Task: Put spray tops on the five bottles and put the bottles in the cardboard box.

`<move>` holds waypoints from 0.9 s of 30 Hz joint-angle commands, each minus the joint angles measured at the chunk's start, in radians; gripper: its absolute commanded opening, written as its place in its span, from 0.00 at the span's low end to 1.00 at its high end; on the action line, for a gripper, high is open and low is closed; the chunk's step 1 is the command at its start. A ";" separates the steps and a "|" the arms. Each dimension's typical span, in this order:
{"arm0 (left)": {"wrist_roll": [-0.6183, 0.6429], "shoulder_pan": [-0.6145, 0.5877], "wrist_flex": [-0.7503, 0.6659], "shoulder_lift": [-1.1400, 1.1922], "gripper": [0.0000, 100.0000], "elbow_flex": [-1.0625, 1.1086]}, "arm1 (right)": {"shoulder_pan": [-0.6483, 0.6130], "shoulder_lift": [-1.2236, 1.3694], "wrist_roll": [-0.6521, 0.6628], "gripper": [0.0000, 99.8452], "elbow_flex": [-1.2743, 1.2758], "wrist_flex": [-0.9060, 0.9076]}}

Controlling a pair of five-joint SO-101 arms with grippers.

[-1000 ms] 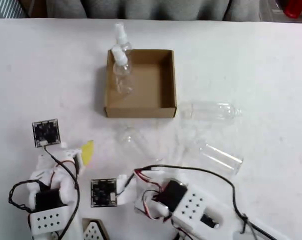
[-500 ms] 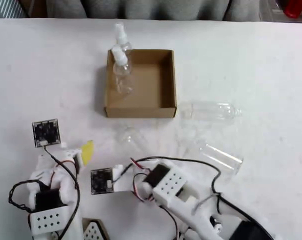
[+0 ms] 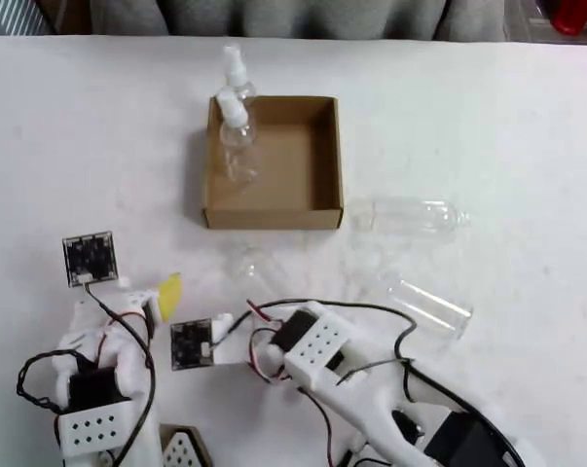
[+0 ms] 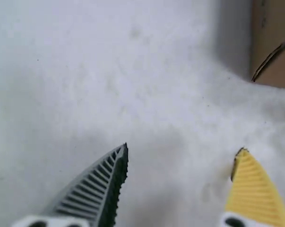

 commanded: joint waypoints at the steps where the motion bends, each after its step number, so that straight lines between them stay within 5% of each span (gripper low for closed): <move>1: 0.009 -0.005 -0.031 -0.016 0.33 -0.063 | 0.048 -0.001 -0.021 0.01 -0.100 0.064; 10: 0.014 -0.002 -0.103 -0.019 0.33 -0.028 | 0.314 -0.001 -0.290 0.02 -0.411 0.380; 27: 0.014 0.073 -0.120 -0.018 0.33 -0.002 | 0.704 -0.283 -0.275 0.02 -0.505 0.730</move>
